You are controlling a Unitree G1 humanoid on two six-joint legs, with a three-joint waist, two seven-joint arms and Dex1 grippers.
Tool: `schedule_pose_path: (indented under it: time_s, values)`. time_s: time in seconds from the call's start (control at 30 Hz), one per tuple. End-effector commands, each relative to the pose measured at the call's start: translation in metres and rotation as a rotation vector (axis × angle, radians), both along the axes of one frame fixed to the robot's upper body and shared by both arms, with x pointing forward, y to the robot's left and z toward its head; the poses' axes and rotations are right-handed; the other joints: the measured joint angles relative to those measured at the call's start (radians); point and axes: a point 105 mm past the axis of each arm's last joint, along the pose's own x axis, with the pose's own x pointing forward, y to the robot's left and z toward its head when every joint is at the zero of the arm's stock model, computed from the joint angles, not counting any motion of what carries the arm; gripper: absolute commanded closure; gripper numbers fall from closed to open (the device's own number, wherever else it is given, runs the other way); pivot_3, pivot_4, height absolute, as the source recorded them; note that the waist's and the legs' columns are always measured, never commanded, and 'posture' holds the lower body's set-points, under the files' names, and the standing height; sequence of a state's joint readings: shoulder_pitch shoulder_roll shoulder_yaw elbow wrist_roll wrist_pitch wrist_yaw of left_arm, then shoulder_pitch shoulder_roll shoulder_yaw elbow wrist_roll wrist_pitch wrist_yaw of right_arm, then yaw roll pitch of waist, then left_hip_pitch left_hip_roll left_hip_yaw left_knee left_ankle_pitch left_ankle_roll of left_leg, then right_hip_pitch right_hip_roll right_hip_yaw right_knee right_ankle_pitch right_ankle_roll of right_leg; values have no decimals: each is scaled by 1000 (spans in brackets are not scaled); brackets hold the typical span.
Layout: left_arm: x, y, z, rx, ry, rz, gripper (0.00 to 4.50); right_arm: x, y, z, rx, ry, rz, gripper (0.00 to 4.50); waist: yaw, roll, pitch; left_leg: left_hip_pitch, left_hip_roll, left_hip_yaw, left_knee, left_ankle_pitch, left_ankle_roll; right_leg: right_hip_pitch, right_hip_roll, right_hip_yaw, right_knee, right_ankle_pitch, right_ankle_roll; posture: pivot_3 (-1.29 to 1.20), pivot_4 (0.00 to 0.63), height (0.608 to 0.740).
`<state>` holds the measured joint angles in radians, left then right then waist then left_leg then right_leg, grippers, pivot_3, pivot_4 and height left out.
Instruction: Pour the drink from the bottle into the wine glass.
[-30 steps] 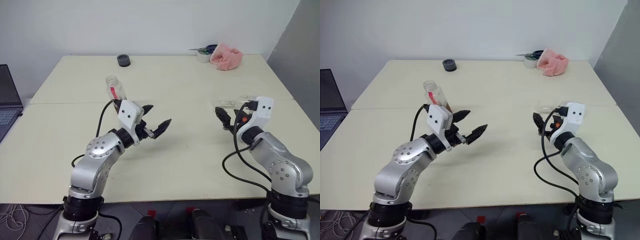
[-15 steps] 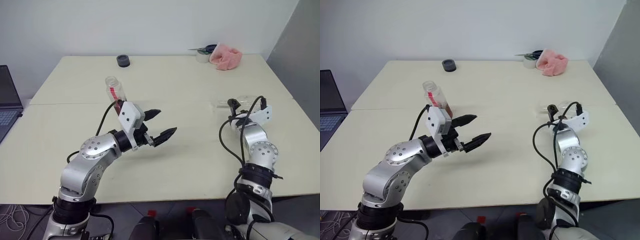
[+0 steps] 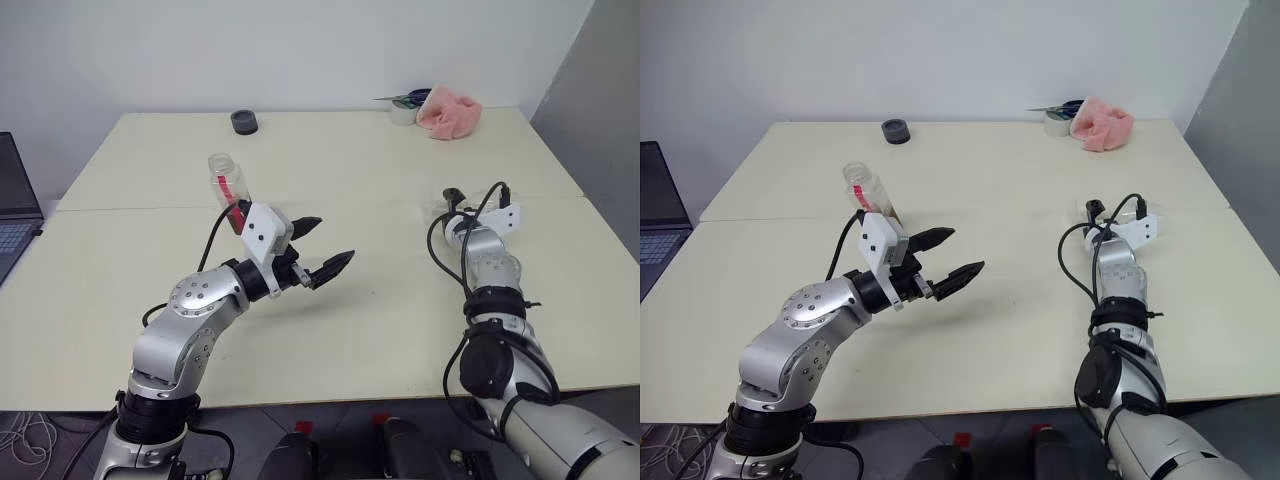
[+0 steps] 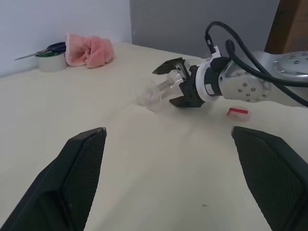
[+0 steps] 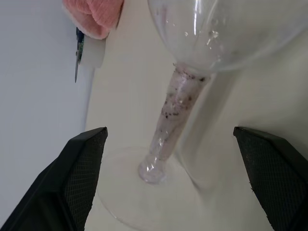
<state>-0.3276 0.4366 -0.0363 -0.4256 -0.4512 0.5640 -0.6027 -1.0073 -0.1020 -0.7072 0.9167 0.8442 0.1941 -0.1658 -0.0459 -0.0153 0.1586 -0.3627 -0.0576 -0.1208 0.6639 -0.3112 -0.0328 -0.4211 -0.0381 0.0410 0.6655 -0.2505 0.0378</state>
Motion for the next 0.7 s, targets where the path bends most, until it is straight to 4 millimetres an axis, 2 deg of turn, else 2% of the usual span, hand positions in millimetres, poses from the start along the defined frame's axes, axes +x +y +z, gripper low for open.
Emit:
schedule_pose_path:
  time_s: [0.03, 0.43, 0.7]
  values:
    - [-3, -6, 10, -1, -51, -25, 59, 5, -7, 1, 14, -10, -41, 0, 0, 0, 0, 0, 0, 0, 0, 0, 0, 0, 0, 0, 0, 0, 0, 0, 150, 740]
    - [-2, -9, 10, 12, -56, -39, 59, 11, 15, -5, 87, 13, -12, 0, -12, 0, 0, 0, 1, 0, 0, 0, 0, 0, 0, 1, 0, 0, 0, 0, 150, 740]
    - [-3, -7, 11, 19, -58, -38, 59, 17, 37, 10, 68, -32, 69, 0, -22, 0, 0, 0, 1, 1, -1, 0, 0, 0, 0, 2, 0, 0, 0, 0, 150, 740]
